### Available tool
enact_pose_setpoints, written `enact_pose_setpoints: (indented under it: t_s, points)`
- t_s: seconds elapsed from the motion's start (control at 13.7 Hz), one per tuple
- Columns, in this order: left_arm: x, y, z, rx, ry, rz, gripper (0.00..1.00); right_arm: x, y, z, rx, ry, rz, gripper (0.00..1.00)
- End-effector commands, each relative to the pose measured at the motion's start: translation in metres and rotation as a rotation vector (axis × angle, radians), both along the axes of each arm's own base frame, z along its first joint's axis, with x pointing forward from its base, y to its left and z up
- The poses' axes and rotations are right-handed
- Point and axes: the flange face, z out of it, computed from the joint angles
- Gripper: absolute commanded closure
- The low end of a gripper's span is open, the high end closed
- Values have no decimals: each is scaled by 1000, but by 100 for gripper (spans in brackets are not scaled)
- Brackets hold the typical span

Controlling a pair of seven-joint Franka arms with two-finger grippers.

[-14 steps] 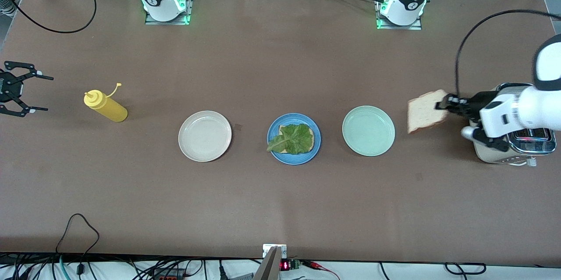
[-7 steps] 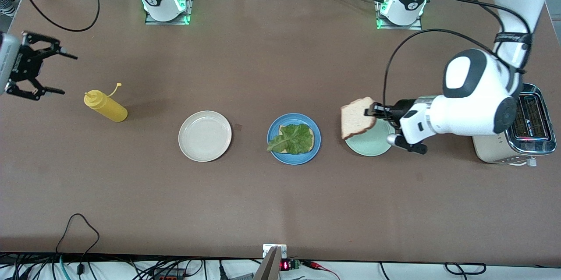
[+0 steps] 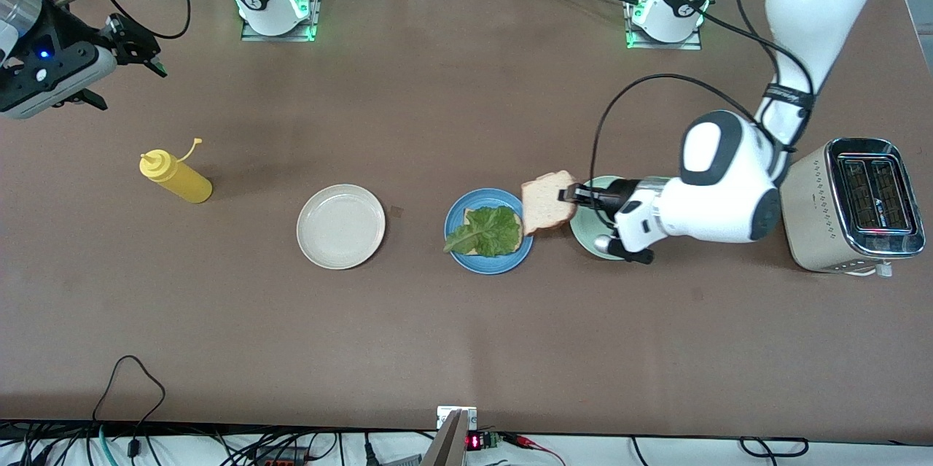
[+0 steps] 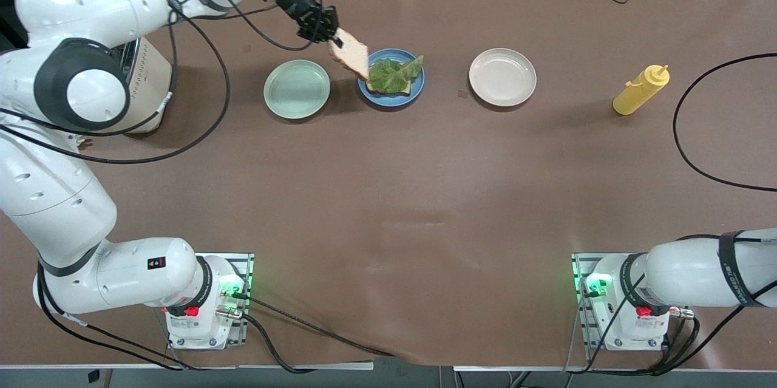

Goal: Make sandwich in blue plate with both arms
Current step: 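Carry the second bread slice over the lettuce with the left gripper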

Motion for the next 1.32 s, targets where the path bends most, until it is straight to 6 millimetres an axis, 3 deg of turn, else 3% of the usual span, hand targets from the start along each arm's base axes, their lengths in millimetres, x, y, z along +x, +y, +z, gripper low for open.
enact_pose_setpoints:
  t_s: [0.0, 0.29, 0.37, 0.66, 0.95, 1.24]
  points:
    - [-4, -42, -2, -32, -43, 3, 99, 7, -12, -14, -26, 21, -130, 0]
    - [-9, -92, -29, -81, -91, 73, 97, 26, -42, -24, -49, -35, -182, 0]
    - [-7, -95, -37, -80, -100, 78, 97, 31, -52, -32, -58, -31, -199, 0]
    - [-4, -92, -57, -78, -92, 71, 98, 32, -57, -28, -82, -43, -204, 0]
    - [-5, -90, -73, -73, -71, 70, 97, 11, -76, -9, -87, -22, -236, 0]
    - [-6, -90, -84, -73, -53, 72, 97, 12, -86, -15, -92, -6, -255, 0]
